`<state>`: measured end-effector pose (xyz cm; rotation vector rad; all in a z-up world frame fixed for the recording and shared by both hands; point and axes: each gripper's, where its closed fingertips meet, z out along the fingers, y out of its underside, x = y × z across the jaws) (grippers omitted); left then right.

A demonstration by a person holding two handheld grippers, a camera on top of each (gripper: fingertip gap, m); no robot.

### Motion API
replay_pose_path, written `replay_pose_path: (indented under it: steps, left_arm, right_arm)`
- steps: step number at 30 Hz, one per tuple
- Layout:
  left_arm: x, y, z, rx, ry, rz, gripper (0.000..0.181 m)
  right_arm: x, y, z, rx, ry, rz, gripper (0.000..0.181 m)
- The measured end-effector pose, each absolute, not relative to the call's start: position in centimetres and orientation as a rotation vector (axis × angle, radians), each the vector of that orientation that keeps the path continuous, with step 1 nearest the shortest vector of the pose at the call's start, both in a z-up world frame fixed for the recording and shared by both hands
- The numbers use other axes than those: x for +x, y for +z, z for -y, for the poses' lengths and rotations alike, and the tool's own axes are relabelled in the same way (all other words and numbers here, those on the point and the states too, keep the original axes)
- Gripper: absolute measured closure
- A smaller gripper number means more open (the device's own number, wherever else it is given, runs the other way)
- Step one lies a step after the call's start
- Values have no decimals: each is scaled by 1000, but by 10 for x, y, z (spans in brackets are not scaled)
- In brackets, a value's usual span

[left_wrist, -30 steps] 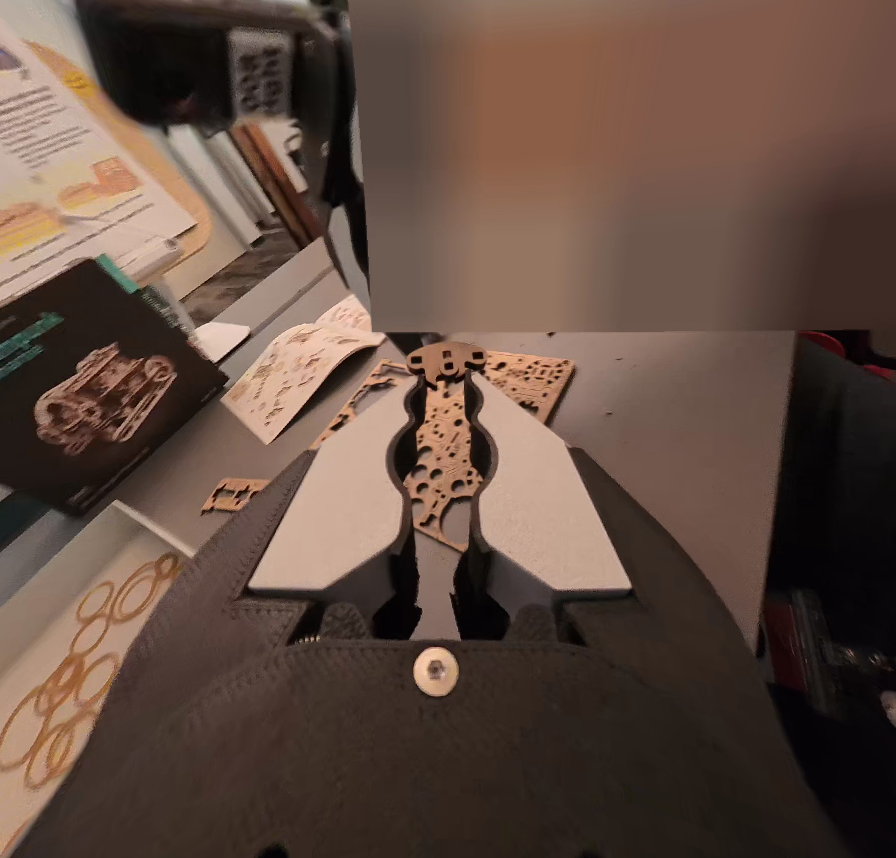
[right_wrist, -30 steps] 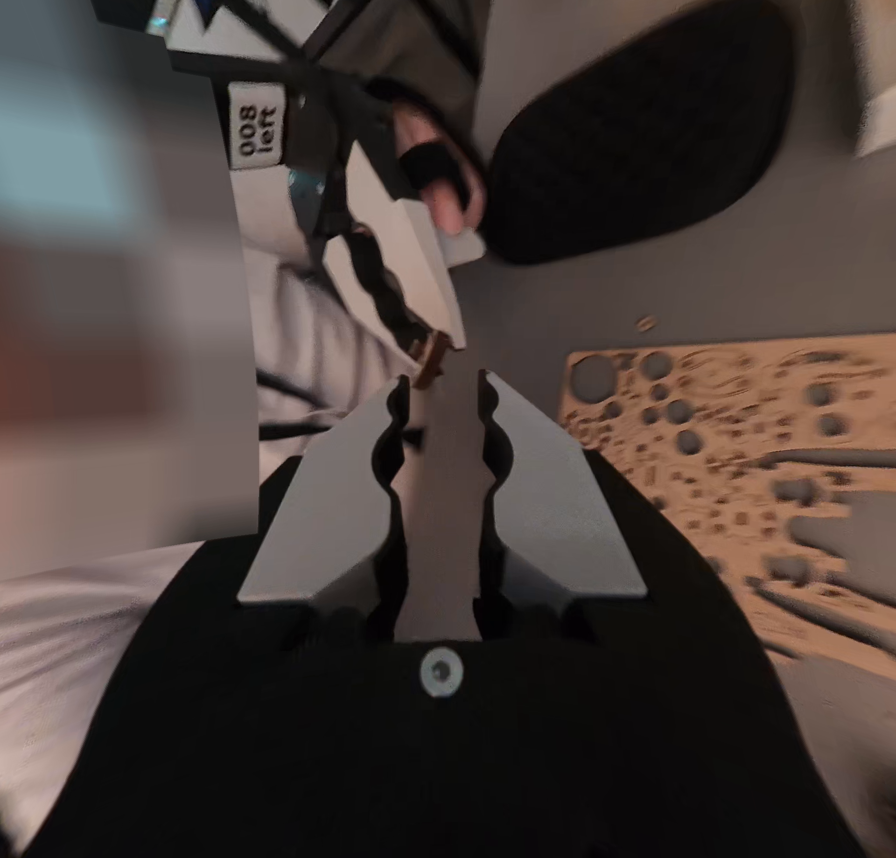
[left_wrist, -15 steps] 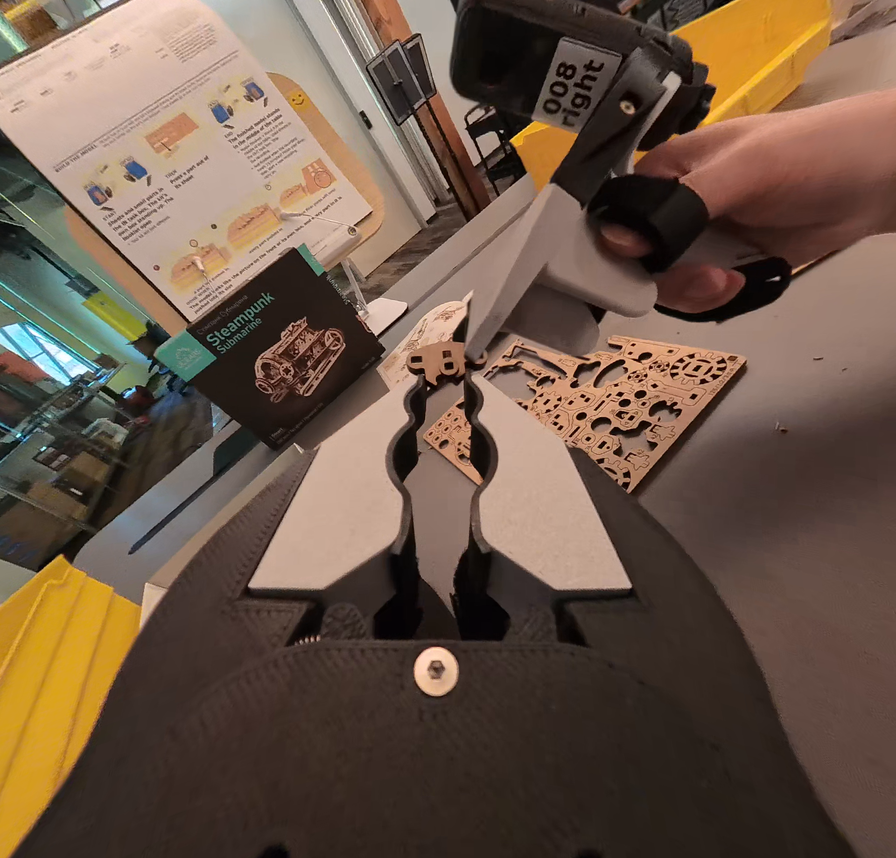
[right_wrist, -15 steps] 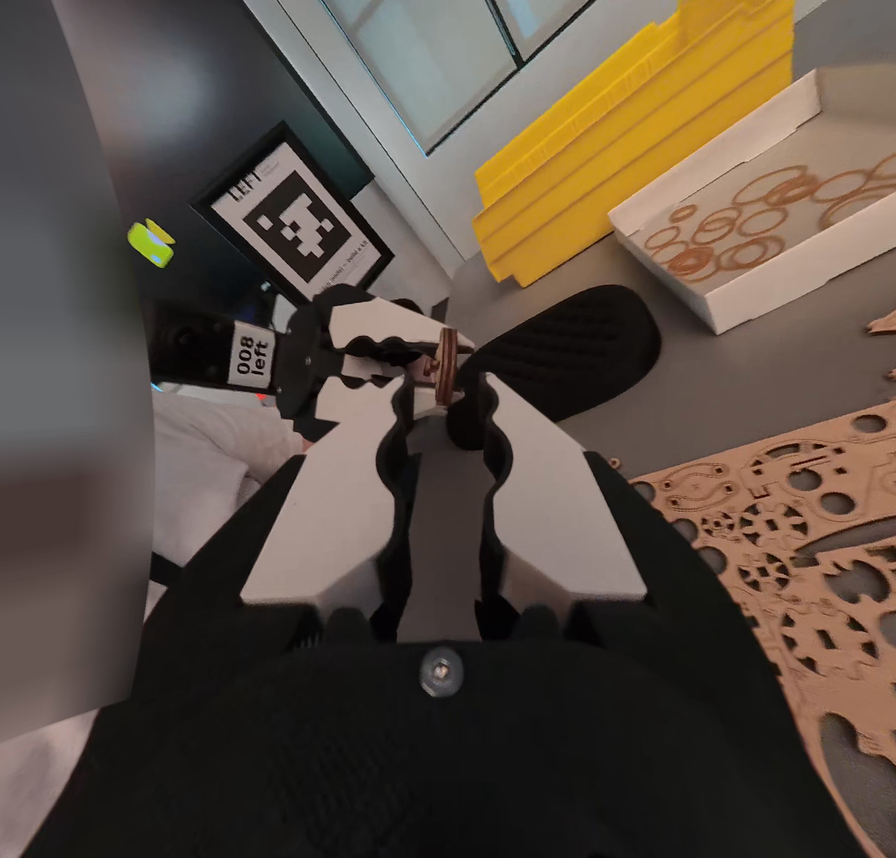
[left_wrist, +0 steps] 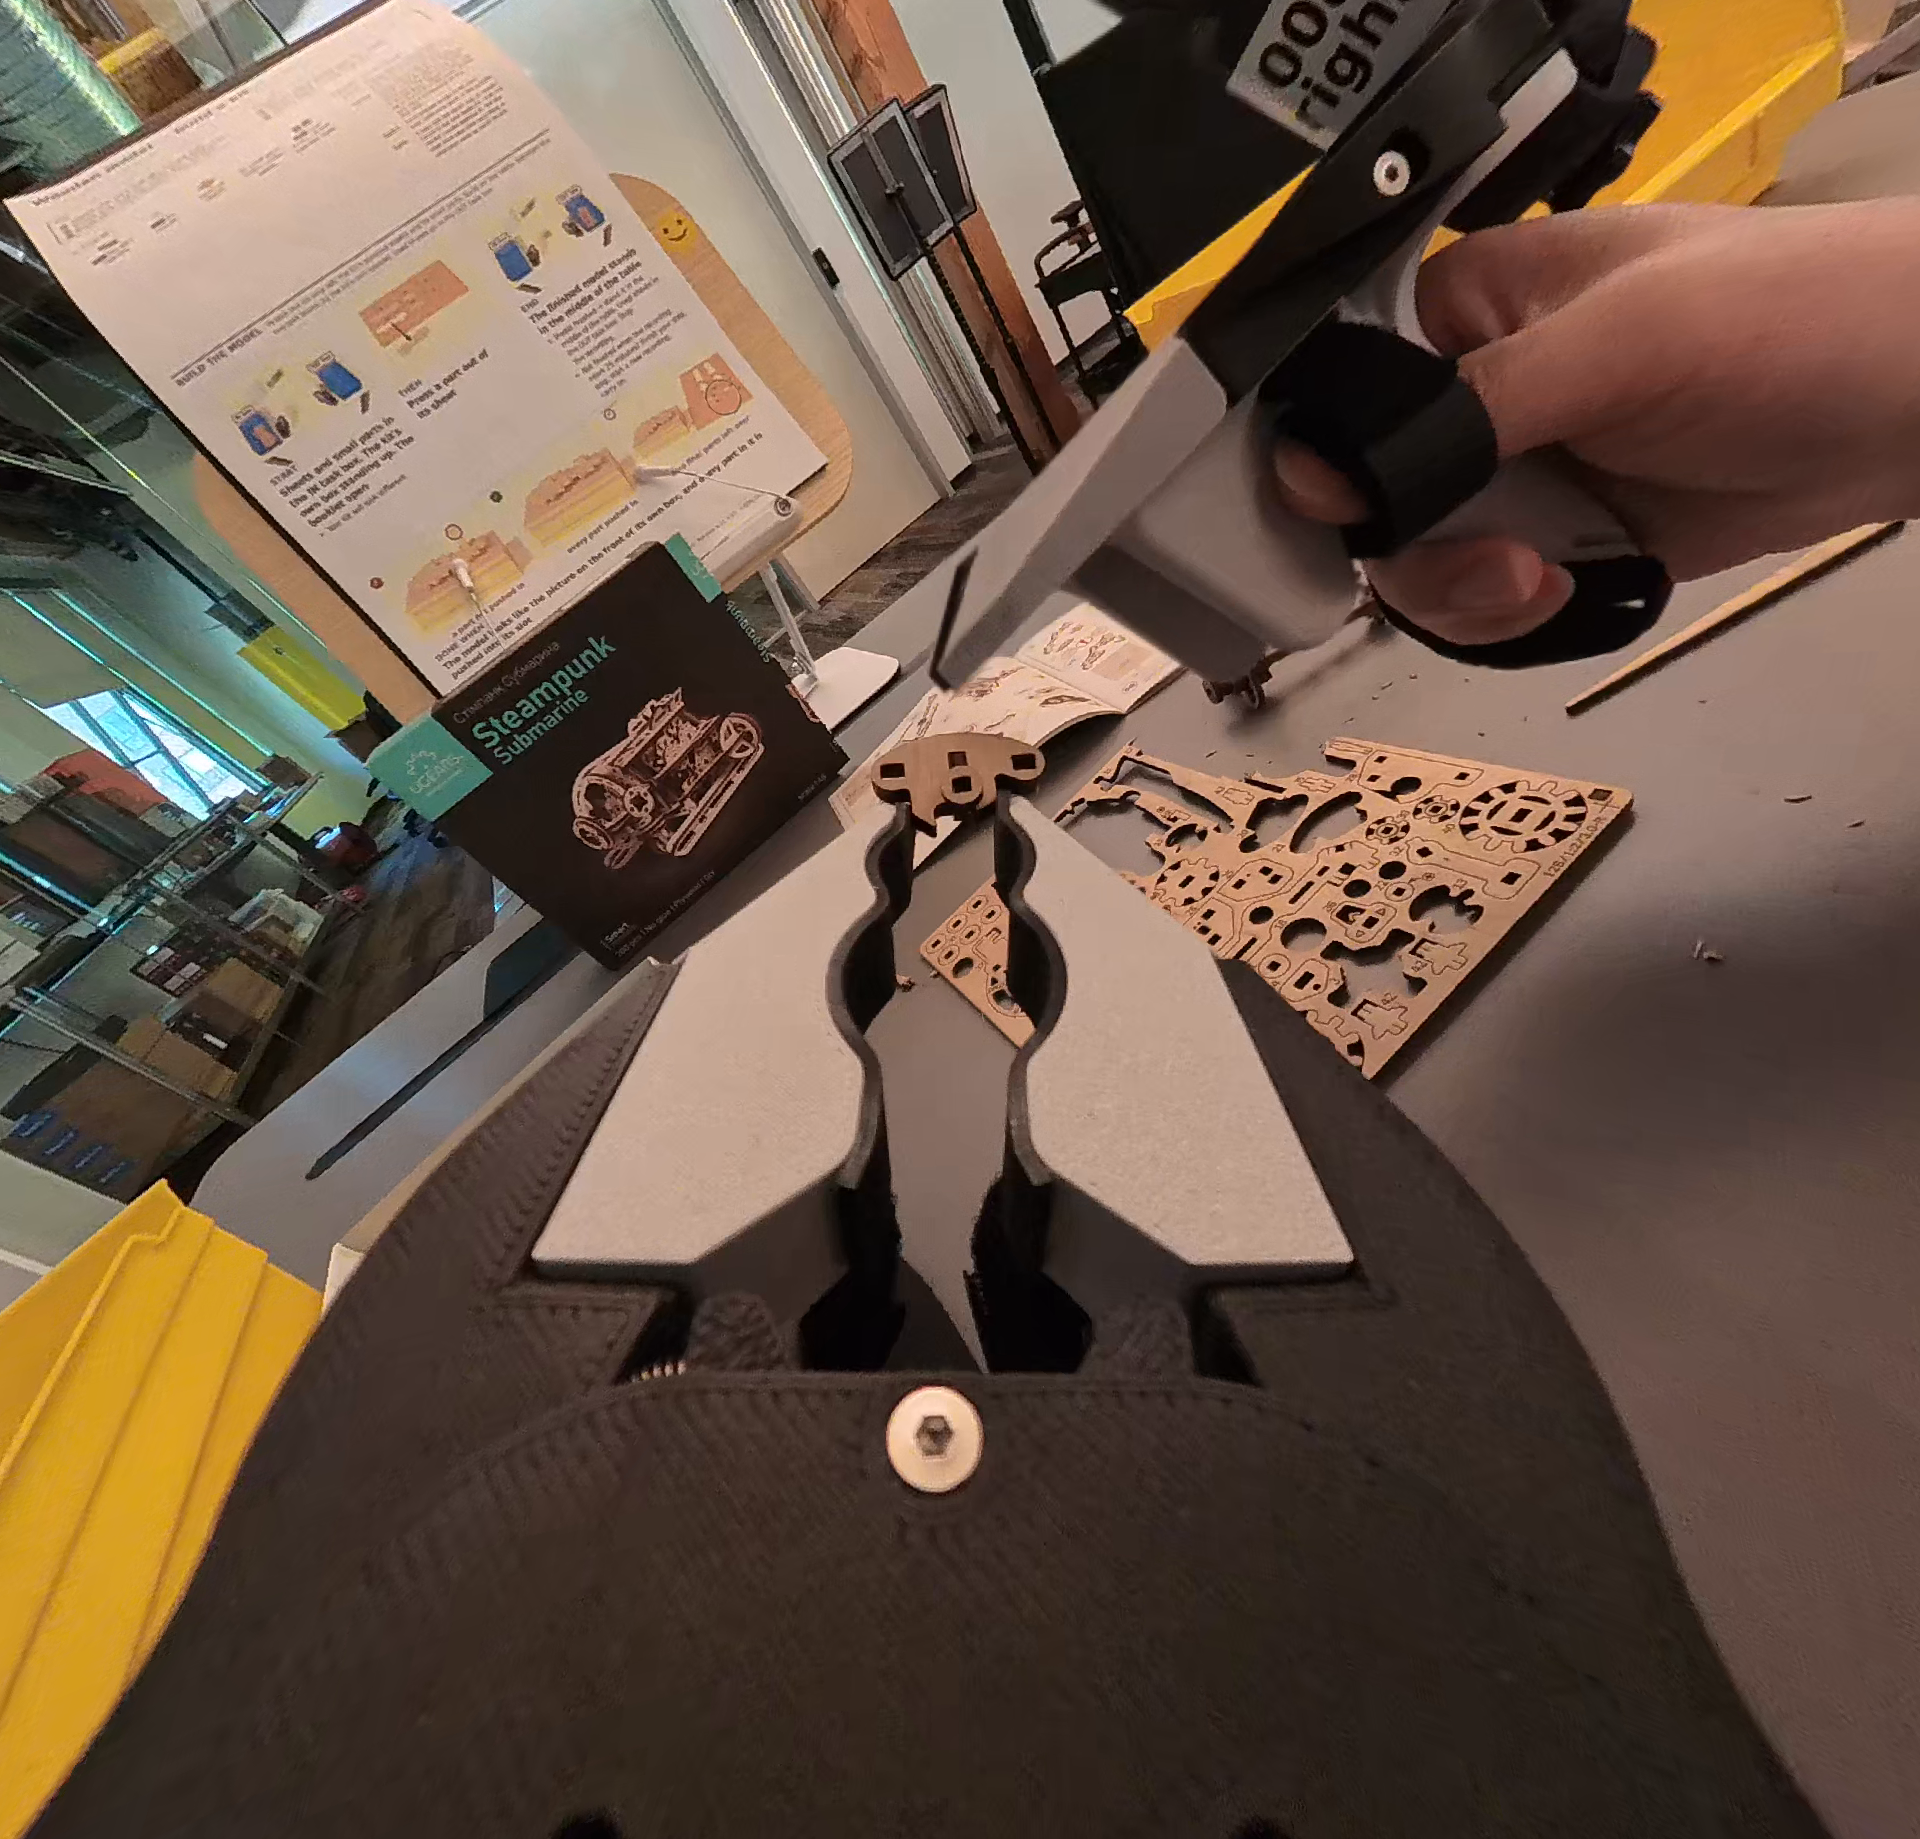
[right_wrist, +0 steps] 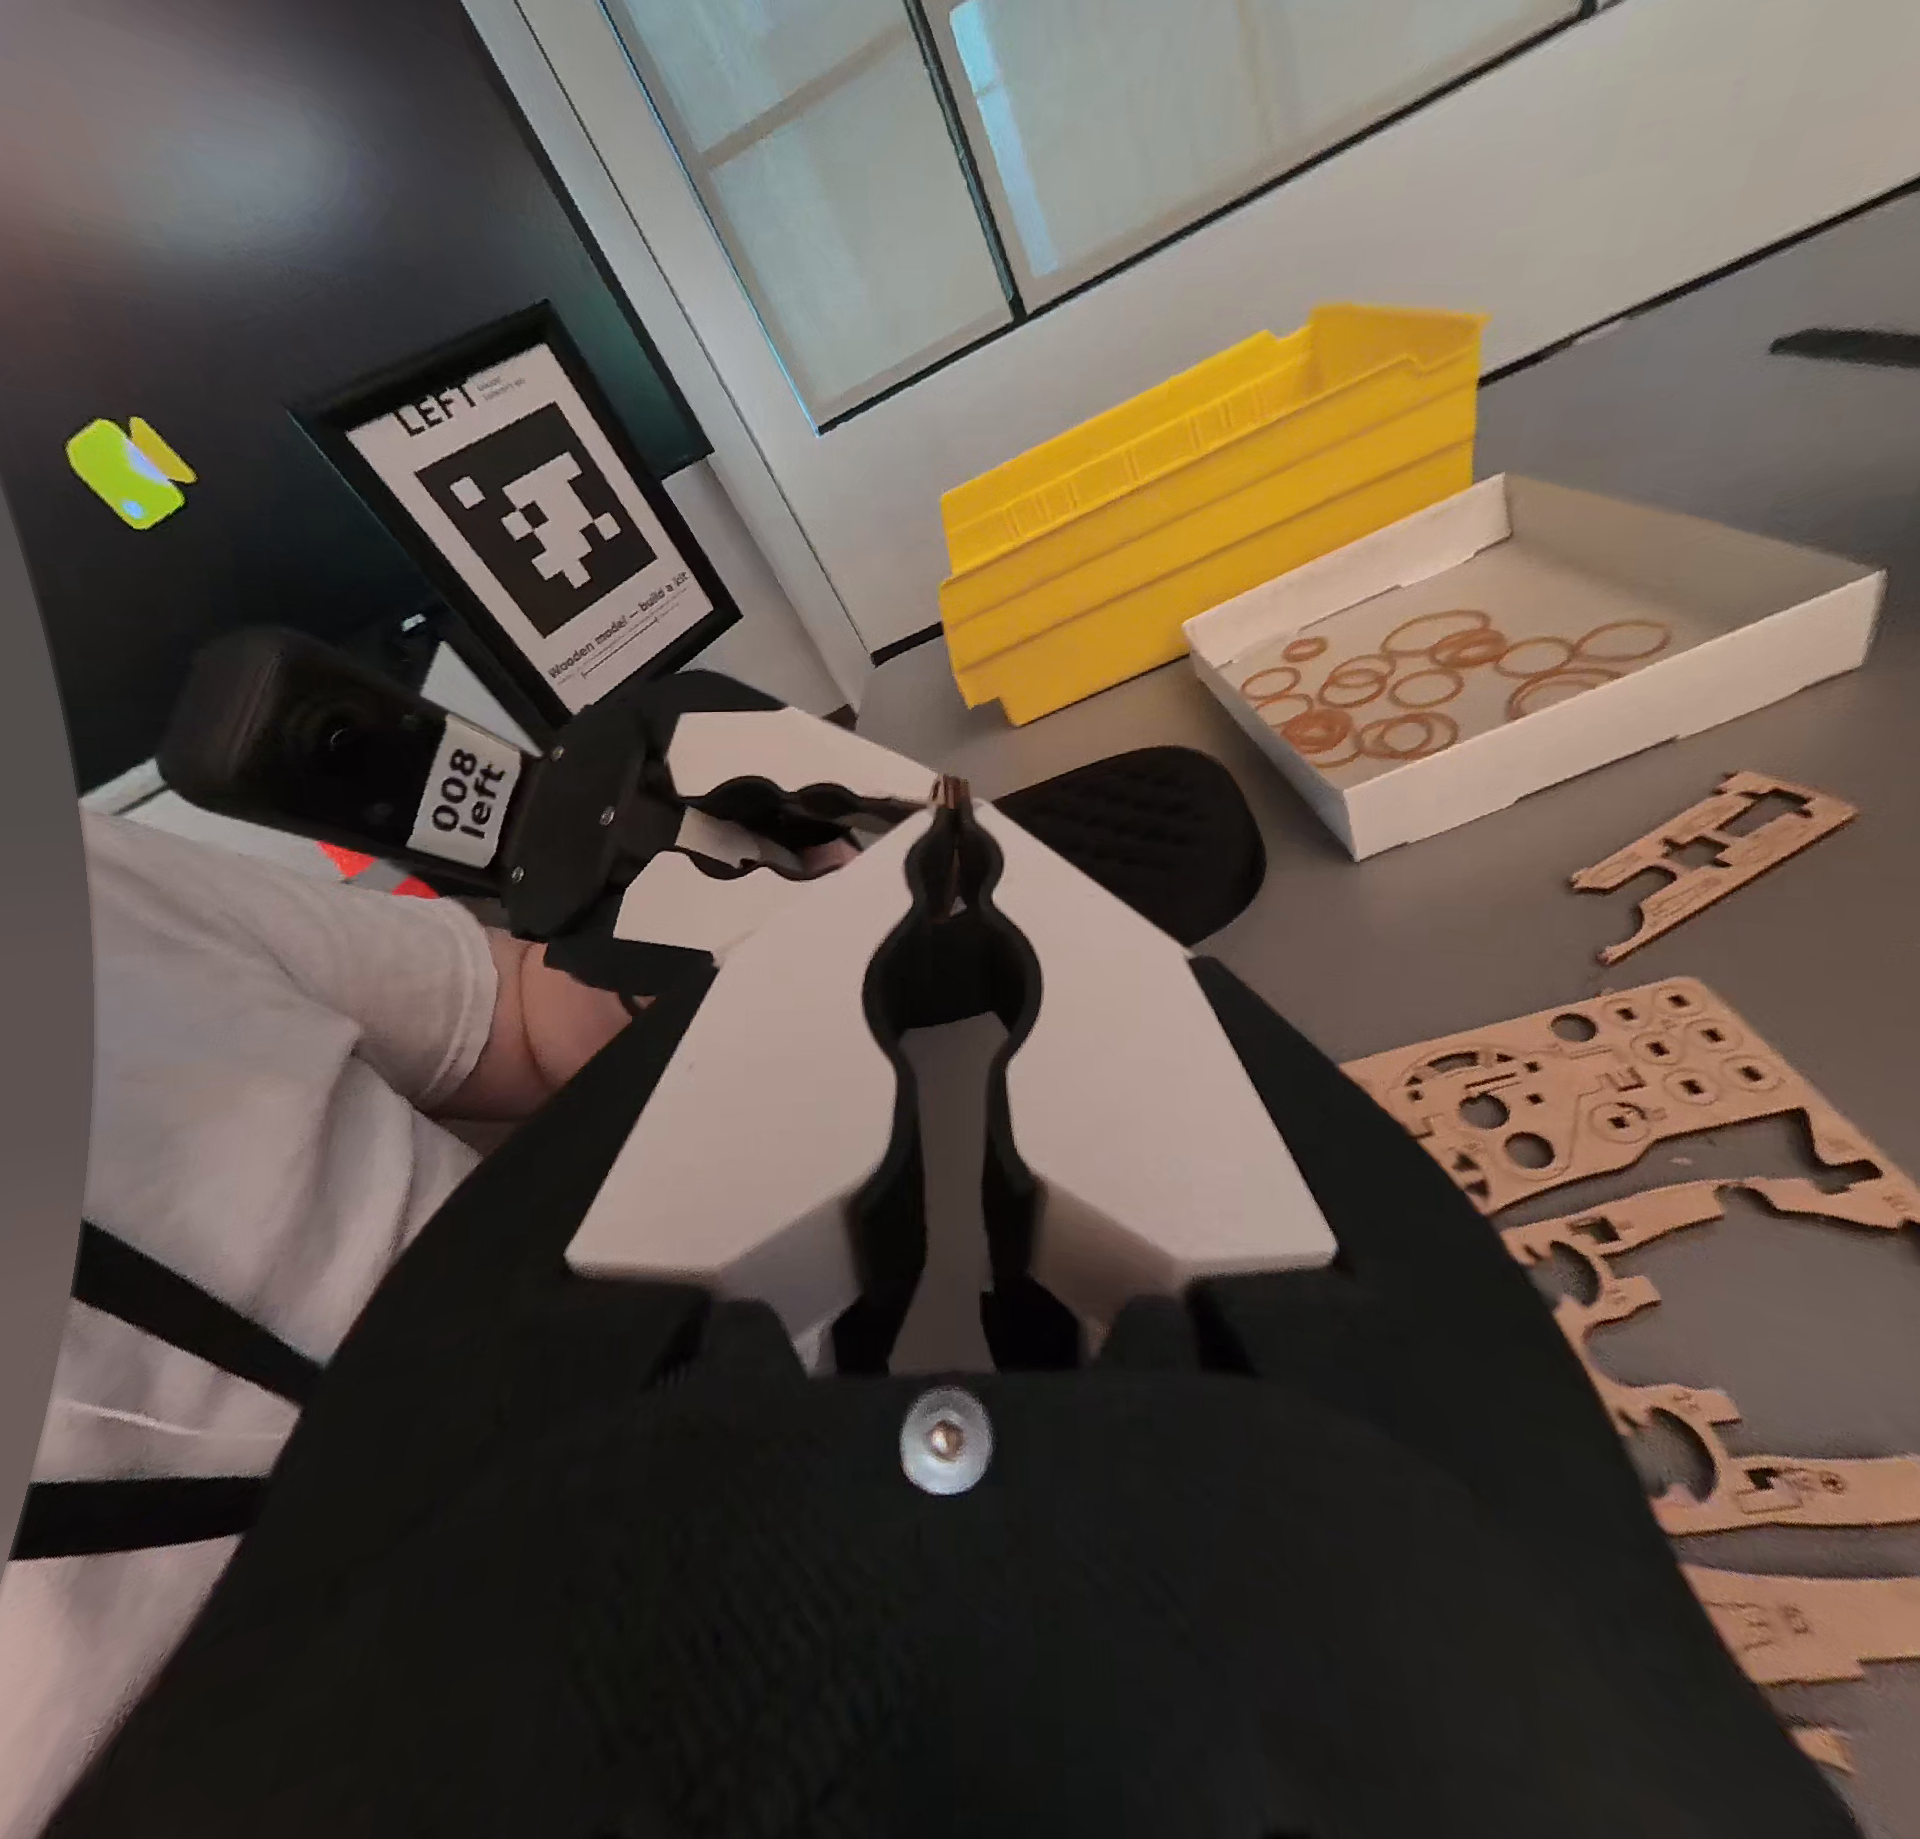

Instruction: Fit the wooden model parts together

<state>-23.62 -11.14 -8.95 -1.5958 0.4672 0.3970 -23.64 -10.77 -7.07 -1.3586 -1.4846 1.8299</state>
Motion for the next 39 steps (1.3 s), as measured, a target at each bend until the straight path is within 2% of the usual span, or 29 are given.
replay_pose_path:
  steps: [12, 14, 18, 21, 22, 23, 26, 28, 32, 39]
  left_arm:
    - [-234, -88, 112, -1580, 423, -479, 168]
    - [-234, -87, 113, -1573, 431, -479, 168]
    - [-234, -88, 112, -1571, 444, -484, 167]
    - [-234, -88, 111, -1574, 444, -481, 167]
    - [-234, -89, 110, -1580, 443, -482, 167]
    - [-234, -90, 110, -1581, 438, -482, 167]
    - [-231, -91, 110, -1583, 401, -480, 167]
    - [-227, -96, 111, -1616, 327, -481, 164]
    - [-220, -103, 118, -1677, 78, -451, 145]
    - [-228, -99, 119, -1746, -688, -206, 147]
  right_arm:
    - [-235, -71, 109, -1400, 1937, 1453, 181]
    - [-235, -67, 102, -1414, 1971, 1384, 168]
    - [-237, -82, 113, -1520, 2055, 1423, 155]
    - [-240, -88, 117, -1544, 2061, 1440, 159]
    - [-238, -86, 119, -1531, 2095, 1445, 174]
    - [-237, -85, 120, -1534, 2122, 1447, 177]
    - [-235, -85, 120, -1558, 2178, 1457, 177]
    - [-233, -90, 118, -1591, 2190, 1474, 177]
    - [-227, -96, 115, -1649, 2199, 1541, 178]
    - [-219, -107, 119, -1678, 2163, 1701, 177]
